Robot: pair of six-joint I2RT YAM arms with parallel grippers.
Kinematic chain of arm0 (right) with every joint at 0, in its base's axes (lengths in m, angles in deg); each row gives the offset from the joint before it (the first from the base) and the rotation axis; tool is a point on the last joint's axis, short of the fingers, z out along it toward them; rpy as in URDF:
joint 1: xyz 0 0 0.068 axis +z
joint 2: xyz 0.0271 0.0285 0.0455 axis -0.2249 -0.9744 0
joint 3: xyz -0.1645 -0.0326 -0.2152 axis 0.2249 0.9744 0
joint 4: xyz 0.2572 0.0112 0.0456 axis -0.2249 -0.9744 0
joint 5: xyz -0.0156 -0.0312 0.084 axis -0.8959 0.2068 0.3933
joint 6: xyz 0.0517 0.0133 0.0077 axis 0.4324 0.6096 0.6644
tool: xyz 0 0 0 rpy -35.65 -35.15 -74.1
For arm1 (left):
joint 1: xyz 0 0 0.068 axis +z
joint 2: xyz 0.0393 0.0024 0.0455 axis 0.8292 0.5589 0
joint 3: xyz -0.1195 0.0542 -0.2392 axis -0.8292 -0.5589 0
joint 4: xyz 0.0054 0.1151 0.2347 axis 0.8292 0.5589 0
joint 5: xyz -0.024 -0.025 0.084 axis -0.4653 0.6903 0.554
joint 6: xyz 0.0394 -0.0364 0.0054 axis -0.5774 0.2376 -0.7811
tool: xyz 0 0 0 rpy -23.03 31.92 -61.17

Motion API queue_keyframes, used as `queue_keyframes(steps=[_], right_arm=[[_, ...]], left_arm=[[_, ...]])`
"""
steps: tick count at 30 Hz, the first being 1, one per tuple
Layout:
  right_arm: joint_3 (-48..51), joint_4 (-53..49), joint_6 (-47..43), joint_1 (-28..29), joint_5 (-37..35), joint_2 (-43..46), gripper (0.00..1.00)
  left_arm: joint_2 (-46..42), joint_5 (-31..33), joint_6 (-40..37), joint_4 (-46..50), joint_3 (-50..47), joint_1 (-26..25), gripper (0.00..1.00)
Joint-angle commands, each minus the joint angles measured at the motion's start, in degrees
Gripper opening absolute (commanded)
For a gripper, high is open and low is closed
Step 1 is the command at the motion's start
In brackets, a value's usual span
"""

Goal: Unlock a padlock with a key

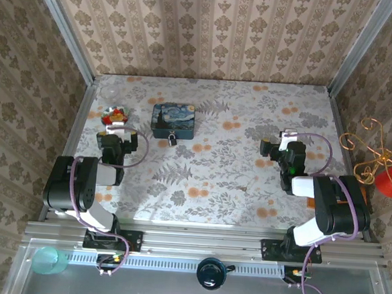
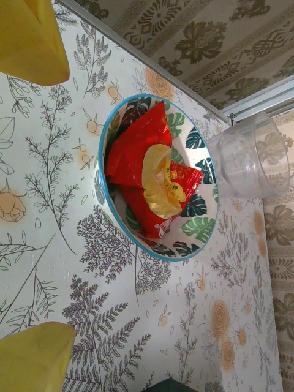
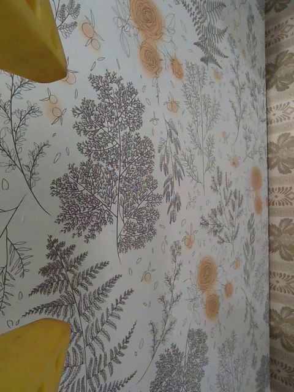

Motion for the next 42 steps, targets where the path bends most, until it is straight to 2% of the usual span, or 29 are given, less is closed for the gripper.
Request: queue_keyframes(steps=[1, 24, 31, 37, 42], right_arm=[[-0.97, -0.05, 0.22, -0.33, -0.86, -0.32, 1.0], [-0.82, 0.21, 0.22, -0.33, -0.86, -0.28, 1.0], [-0.49, 0.74, -0.8, 0.21, -0.38, 0.01, 1.0], [-0.14, -0.22, -2.86, 0.87, 2.74, 1.86, 1.0], [-1.04, -5.08, -3.87, 1.41, 3.61, 5.33, 1.0]], left_arm=[[-0.46, 0.54, 0.19, -0.15, 0.34, -0.35, 1.0], [-0.4, 0.54, -0.1, -0.37, 0.26, -0.51, 1.0], [0.28, 1.68, -3.95, -8.72, -3.59, -3.75, 1.0], [-0.11, -2.33, -5.96, -15.72, -7.33, -4.15, 1.0], [-6.16, -1.89, -5.52, -10.78, -7.6, -4.24, 1.0]])
